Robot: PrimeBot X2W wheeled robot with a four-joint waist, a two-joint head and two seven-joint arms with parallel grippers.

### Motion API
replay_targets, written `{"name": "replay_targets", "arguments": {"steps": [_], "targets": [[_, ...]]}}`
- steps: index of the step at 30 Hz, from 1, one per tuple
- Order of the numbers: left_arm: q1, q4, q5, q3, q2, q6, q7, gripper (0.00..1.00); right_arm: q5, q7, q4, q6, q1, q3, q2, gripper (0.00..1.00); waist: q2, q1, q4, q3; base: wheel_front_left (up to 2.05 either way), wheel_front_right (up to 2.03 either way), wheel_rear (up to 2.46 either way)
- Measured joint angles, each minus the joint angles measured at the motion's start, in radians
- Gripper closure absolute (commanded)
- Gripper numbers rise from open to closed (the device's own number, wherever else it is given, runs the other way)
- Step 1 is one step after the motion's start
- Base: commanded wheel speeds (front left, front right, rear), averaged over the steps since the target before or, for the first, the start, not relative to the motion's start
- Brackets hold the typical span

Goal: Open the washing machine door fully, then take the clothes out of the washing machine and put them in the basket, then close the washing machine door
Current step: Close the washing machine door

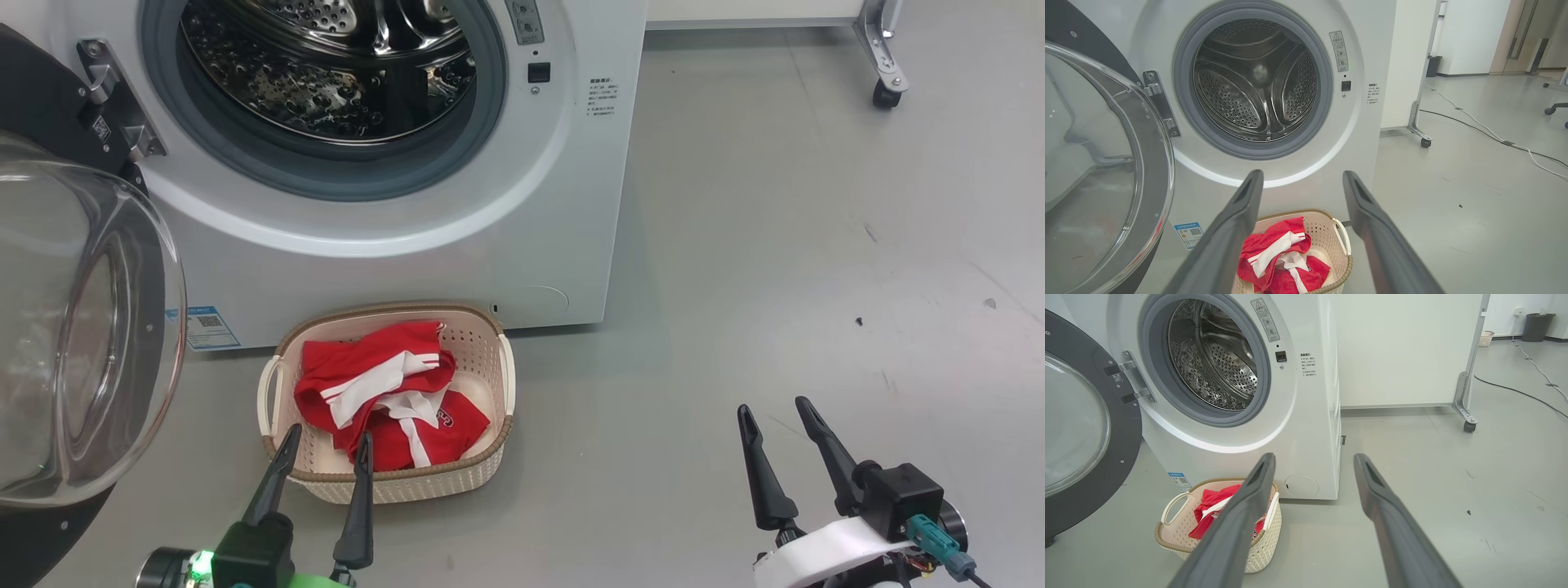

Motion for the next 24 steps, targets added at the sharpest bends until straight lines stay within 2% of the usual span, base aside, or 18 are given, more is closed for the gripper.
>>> {"name": "replay_targets", "arguments": {"steps": [13,24], "targets": [[0.000,0.006,0.006,-0.010,0.000,0.000,0.009,0.00,0.000,0.000,0.002,-0.008,0.001,-0.016,0.000,0.00,0.0000,0.0000,0.029,-0.014,0.00,0.00,0.00],[0.000,0.008,0.016,-0.002,0.000,0.005,0.013,0.00,0.000,0.000,-0.002,-0.008,0.021,-0.025,-0.007,0.00,0.0000,0.0000,0.108,-0.025,0.00,0.00,0.00]]}}
